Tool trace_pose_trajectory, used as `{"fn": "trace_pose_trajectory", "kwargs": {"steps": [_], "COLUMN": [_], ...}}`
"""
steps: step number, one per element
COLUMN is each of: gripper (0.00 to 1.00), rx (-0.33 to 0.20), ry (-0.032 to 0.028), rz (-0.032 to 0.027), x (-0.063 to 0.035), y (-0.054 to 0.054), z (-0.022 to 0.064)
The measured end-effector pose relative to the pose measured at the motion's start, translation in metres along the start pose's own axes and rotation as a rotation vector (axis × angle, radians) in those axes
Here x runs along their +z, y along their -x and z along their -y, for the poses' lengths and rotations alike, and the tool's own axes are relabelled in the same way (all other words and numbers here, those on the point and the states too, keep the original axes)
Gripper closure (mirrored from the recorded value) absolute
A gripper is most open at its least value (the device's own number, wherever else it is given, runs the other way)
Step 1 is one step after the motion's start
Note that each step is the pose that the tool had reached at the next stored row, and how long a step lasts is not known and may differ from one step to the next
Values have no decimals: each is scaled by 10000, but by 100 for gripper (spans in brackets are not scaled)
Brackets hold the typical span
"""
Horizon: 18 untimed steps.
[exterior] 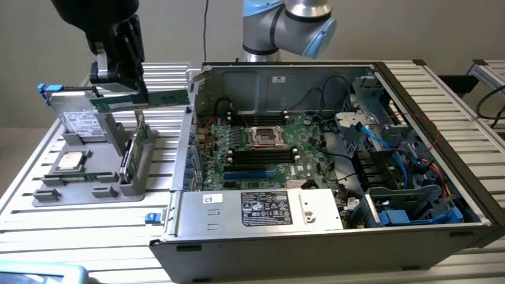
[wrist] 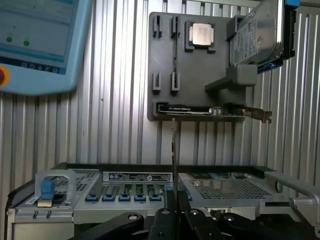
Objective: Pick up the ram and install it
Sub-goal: 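Pick up the ram and move it above insertion slot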
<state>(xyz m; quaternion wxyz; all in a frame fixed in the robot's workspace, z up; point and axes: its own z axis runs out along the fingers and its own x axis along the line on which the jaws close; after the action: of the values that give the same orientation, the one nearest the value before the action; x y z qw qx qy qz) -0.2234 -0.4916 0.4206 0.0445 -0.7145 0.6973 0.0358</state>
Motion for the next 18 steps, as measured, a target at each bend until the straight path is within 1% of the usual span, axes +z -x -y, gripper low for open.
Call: {"fn": "trace_pose_trajectory", "kwargs": {"steps": [8,14,18], "gripper": [87,87,87], "rx": [0,1,1], "ry": [-1,-1,-3], "rz": [11,45,84], "x": [24,45,64], "y": [-13,-24,-32], "z": [365,634,818]}}
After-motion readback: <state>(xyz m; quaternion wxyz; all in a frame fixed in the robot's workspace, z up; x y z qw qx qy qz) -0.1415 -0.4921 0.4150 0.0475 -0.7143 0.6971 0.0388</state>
